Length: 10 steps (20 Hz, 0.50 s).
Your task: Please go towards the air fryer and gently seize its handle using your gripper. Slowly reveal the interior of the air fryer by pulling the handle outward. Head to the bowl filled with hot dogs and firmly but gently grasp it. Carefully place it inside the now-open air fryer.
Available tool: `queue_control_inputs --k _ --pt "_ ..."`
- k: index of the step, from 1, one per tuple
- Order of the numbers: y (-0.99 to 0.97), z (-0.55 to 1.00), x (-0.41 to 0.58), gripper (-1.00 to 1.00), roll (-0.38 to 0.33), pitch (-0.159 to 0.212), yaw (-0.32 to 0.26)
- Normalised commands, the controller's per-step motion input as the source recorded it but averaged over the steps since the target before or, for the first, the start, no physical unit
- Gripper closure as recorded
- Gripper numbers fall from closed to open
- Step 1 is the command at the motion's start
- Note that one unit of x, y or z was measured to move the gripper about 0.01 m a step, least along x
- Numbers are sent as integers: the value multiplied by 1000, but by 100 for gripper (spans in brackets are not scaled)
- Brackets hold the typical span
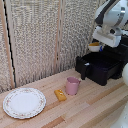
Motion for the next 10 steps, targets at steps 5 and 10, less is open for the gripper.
queue_control_inputs --k 5,10 --pt "-427 -193 410 100 34 89 49" --pt "-514 -167 204 100 16 40 27"
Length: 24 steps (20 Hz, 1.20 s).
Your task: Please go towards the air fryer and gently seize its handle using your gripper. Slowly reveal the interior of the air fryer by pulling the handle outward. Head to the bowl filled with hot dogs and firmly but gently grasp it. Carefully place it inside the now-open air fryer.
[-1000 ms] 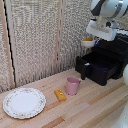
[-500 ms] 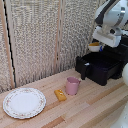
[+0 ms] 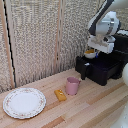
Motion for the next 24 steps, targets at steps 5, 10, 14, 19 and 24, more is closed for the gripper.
queue_control_inputs --k 5,10,14,19,24 --pt "-151 -194 96 100 -3 38 11" --pt "-7 -175 99 100 -20 16 0" --pt "-50 -161 73 100 -9 6 0" --pt "-103 -144 114 100 -12 0 6" --pt "-169 67 19 -100 0 0 -3"
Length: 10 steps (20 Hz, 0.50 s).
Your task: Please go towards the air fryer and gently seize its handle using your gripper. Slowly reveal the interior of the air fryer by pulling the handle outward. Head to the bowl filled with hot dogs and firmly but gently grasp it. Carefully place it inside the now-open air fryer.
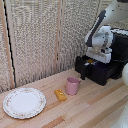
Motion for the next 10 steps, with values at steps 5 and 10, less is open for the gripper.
queue_control_inputs --k 5,10 --pt "-23 379 0 -100 -12 13 0" --pt "23 616 7 -100 -50 19 -17"
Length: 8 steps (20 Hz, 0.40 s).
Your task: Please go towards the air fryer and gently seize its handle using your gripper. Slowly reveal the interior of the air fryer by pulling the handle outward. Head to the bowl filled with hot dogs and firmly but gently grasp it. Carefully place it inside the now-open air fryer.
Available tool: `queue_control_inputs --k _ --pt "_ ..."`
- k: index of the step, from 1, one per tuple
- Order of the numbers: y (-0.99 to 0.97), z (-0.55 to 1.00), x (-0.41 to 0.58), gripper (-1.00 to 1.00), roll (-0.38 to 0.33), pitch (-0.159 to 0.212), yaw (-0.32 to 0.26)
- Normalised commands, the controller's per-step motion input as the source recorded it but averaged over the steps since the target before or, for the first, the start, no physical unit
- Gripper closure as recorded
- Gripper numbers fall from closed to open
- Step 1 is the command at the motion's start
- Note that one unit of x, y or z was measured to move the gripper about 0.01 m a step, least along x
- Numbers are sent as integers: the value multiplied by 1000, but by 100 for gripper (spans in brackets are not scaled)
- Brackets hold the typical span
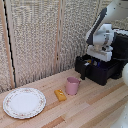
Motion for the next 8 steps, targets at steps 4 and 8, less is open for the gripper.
queue_control_inputs --k 4,8 --pt "2 825 56 -100 -33 44 -56" --pt "0 929 63 -100 -5 39 -147"
